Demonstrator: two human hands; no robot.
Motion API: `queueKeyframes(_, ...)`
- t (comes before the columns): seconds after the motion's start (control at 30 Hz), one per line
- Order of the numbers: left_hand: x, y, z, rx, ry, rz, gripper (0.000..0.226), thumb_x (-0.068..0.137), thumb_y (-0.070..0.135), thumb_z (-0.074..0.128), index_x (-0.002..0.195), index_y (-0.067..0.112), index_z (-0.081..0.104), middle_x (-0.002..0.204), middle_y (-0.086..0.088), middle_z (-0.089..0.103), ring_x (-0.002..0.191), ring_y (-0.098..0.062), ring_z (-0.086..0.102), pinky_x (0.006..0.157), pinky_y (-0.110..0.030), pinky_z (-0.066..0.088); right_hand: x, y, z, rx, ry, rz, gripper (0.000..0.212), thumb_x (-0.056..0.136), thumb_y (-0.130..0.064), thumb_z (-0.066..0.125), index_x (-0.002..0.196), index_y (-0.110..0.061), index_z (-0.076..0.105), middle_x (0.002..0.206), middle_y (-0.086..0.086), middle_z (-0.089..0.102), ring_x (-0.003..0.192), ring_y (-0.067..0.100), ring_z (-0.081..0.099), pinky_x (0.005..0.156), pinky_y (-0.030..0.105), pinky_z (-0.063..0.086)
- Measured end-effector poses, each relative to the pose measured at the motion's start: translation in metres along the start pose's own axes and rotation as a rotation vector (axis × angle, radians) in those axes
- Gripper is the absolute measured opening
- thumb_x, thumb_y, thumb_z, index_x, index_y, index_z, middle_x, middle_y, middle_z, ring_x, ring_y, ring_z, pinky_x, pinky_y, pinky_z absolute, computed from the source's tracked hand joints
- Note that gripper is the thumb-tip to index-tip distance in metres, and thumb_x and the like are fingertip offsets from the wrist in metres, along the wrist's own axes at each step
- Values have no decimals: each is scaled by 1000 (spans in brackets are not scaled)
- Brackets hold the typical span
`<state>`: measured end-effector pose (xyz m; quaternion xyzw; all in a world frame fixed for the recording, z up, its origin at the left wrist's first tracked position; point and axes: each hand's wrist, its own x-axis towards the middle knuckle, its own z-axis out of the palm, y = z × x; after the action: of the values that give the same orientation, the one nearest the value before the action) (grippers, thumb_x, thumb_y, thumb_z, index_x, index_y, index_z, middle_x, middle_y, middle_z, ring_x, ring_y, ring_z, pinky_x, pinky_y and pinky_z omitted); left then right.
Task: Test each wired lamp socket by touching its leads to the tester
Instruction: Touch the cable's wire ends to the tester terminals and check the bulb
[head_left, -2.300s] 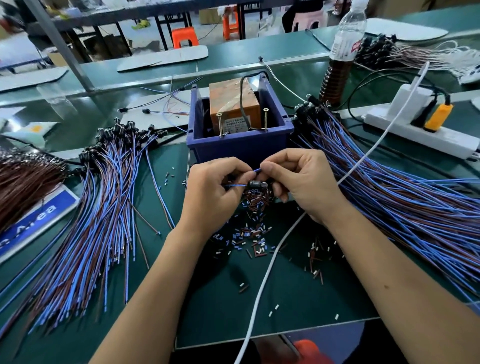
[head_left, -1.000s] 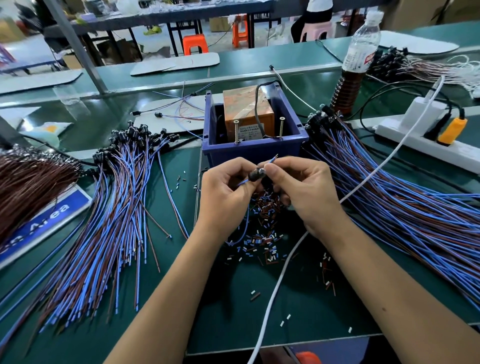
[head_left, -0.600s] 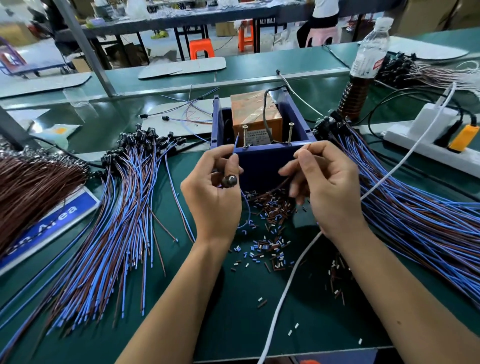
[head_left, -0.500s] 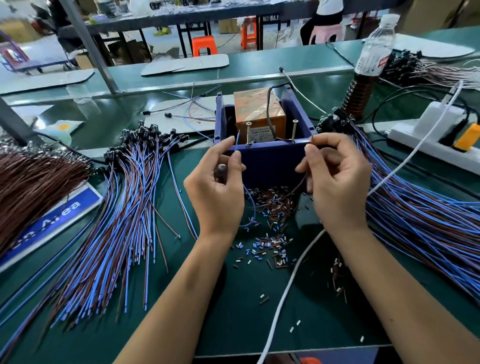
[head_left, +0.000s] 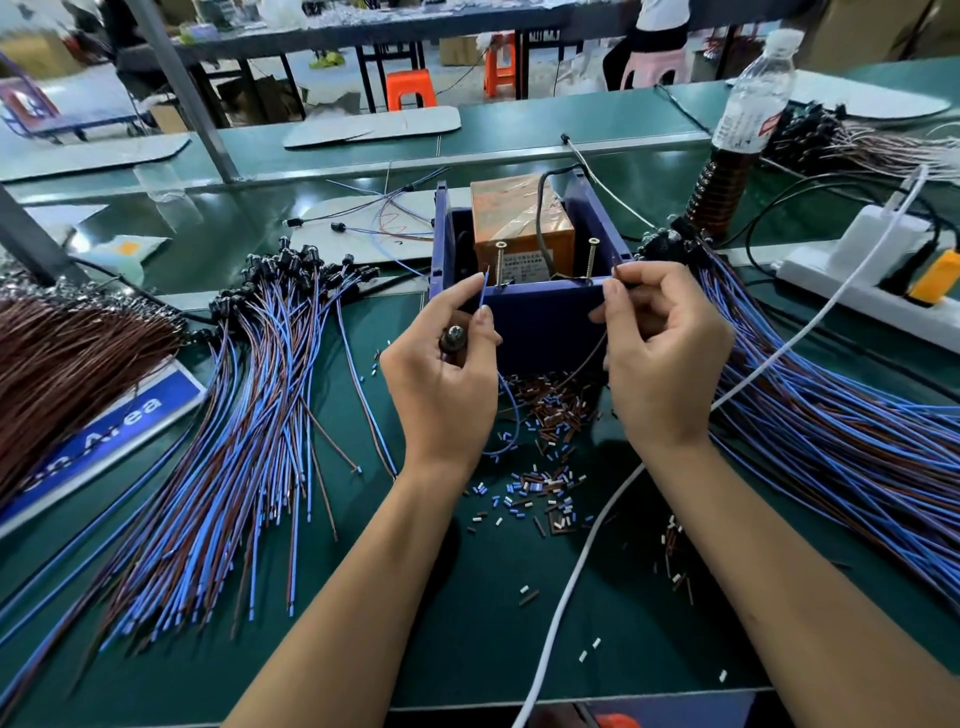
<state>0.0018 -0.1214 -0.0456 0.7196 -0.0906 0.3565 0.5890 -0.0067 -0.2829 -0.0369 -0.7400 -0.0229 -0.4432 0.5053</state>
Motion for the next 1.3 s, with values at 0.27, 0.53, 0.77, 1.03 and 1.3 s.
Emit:
queueKeyframes(0.27,-2,3,-1,-25,-32,-20,25,95,15,66,116,22,77,71,8,67,62,-21,63,55,-28,47,2,1,-1,-59,32,-67,17,101,-19,66,106,-11,80,83,-5,76,73,6,73,67,30,61)
queueKeyframes(0.53,-2,4,-1,-21,-42,-33,23,95,14,66,114,21,77,70,7,67,61,-15,64,58,-22,45,2,-1,-3,-66,17,-124,15,100,-13,66,106,-9,80,82,-6,75,70,7,72,64,27,59)
queueKeyframes(0.77,-2,7,-2,-16,-33,-67,23,94,21,65,113,25,78,73,15,70,65,-11,70,58,-15,45,2,0,-3,-102,3,-146,16,101,-12,66,107,-8,80,78,-5,73,64,11,70,59,34,58)
queueKeyframes(1.03,-1,3,-3,-33,20,15,24,96,16,63,113,22,78,71,7,66,63,-21,65,59,-32,49,-1,-2,-5,-45,12,-65,15,101,-16,65,107,-10,78,78,-2,74,68,8,71,62,36,60)
queueKeyframes(1.3,-6,43,28,-149,-3,-62,22,95,8,62,105,18,79,70,9,63,60,-28,59,56,-29,46,-1,-9,-50,-79,95,-70,19,101,-13,65,120,-11,67,72,-2,71,60,13,66,57,39,53)
